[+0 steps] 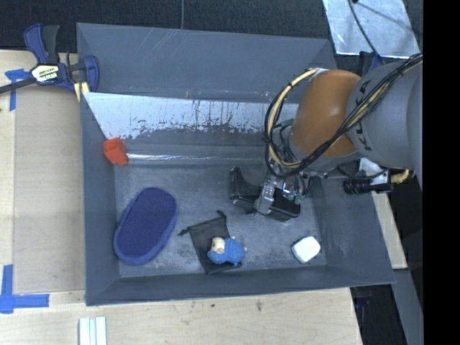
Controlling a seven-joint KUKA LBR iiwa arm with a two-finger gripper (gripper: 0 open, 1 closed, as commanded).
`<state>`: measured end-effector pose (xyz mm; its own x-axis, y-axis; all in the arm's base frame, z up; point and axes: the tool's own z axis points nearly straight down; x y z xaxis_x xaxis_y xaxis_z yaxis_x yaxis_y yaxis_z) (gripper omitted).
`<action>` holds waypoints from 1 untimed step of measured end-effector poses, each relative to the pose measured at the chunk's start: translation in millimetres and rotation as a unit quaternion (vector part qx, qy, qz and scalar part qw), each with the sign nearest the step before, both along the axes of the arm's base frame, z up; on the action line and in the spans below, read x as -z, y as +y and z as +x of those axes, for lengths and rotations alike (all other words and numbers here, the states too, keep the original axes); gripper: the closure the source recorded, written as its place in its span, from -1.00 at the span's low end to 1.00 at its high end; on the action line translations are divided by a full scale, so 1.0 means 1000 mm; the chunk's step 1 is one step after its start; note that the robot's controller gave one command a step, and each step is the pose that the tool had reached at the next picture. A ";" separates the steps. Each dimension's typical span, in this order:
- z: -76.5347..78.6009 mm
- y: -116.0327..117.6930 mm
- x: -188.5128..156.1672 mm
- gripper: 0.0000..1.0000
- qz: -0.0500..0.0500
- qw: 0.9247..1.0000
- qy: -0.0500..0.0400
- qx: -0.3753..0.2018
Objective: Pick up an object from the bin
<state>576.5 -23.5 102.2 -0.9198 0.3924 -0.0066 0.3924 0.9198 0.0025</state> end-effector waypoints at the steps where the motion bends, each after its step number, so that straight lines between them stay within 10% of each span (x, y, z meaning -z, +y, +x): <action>1: -0.011 0.004 0.002 -1.00 0.001 0.998 0.004 0.056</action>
Offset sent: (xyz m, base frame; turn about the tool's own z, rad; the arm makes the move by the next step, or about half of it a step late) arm -0.0114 0.0044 -0.0022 0.1133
